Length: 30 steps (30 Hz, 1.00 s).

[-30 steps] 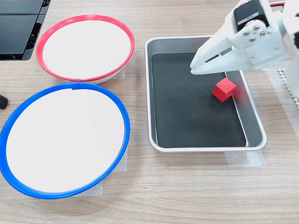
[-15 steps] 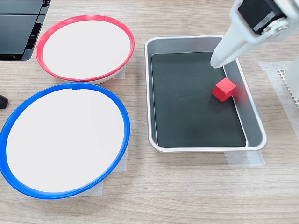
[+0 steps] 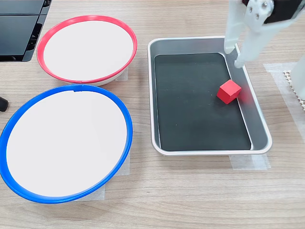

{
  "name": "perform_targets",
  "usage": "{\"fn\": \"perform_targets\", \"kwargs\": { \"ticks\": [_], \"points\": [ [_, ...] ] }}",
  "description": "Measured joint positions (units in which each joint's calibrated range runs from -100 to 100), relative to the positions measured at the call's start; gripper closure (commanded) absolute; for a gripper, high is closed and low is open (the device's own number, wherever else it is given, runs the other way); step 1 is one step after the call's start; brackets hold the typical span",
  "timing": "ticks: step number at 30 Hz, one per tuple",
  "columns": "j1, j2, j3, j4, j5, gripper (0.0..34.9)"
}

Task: Move a red block from tray to red dish

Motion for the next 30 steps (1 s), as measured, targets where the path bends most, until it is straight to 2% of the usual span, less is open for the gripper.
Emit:
{"fn": "perform_targets", "kwargs": {
  "ticks": [6, 9, 14, 21, 30],
  "points": [
    [2.4, 3.2, 1.2, -2.0, 6.5, 15.7],
    [2.5, 3.8, 3.5, -4.4, 7.9, 15.5],
    [2.3, 4.8, 6.4, -7.7, 8.8, 16.4],
    [2.9, 8.4, 10.9, -16.9, 9.1, 17.1],
    [-0.3, 8.8, 12.3, -19.3, 6.3, 15.8]
  ]
}}
